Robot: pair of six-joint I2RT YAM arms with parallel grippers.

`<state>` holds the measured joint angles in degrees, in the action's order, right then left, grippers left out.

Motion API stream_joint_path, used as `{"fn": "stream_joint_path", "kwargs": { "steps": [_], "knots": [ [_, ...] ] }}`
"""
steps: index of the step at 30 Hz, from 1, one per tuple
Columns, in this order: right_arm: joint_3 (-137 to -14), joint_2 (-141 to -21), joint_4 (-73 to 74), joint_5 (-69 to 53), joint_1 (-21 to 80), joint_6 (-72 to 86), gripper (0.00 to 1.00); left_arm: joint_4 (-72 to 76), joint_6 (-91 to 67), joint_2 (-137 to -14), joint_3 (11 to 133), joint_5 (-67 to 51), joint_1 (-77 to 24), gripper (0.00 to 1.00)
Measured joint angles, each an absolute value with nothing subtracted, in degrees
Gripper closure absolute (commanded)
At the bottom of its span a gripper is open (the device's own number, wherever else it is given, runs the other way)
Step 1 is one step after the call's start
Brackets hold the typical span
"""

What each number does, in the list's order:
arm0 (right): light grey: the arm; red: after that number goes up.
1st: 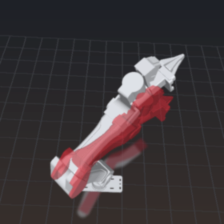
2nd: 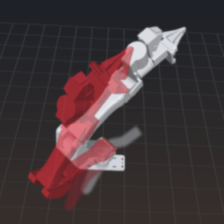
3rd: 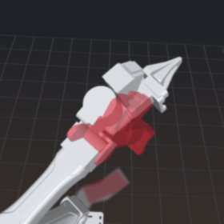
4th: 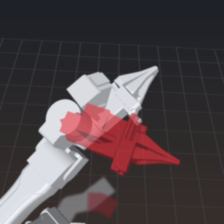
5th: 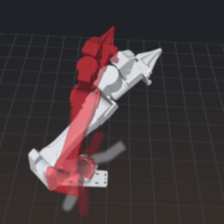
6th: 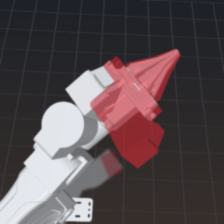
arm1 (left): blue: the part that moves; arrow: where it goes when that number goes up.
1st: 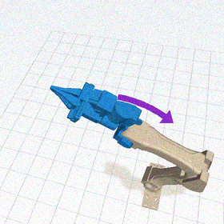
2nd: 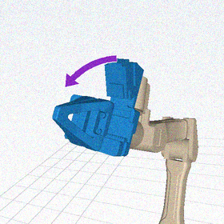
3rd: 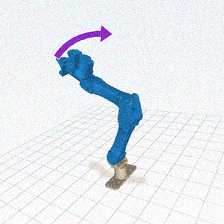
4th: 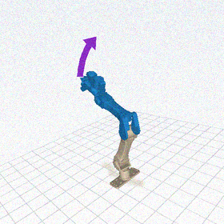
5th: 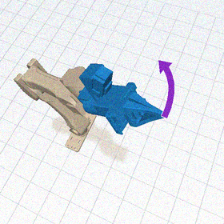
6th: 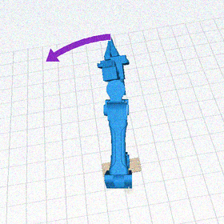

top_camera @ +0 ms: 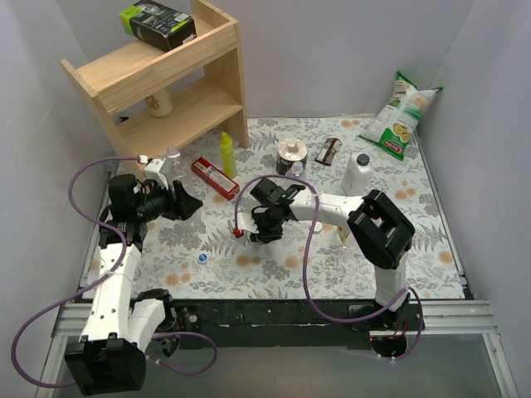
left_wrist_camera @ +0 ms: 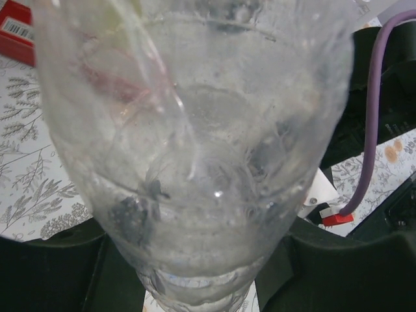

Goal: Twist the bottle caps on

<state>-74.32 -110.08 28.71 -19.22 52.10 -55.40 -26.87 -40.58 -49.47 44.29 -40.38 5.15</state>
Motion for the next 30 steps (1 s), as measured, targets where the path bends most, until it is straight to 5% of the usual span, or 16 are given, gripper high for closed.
{"fn": "stream_joint_path", "kwargs": {
  "steps": [11,19,30],
  "knots": [
    [-88.7,-98.7,43.4,-22.7,50.0,-48.8,0.83,-22.0,-18.1,-51.5,34.6,-55.4,2.1,1.0],
    [-108.5,-88.1,50.0,-29.9,48.3,-37.5,0.84,-16.7,-7.8,-55.7,30.7,-57.1,-15.2,1.0],
    [-106.3,-90.0,57.3,-35.1,49.5,-35.6,0.84,-13.6,-10.1,-56.4,32.1,-54.3,-23.5,1.0]
  ]
}}
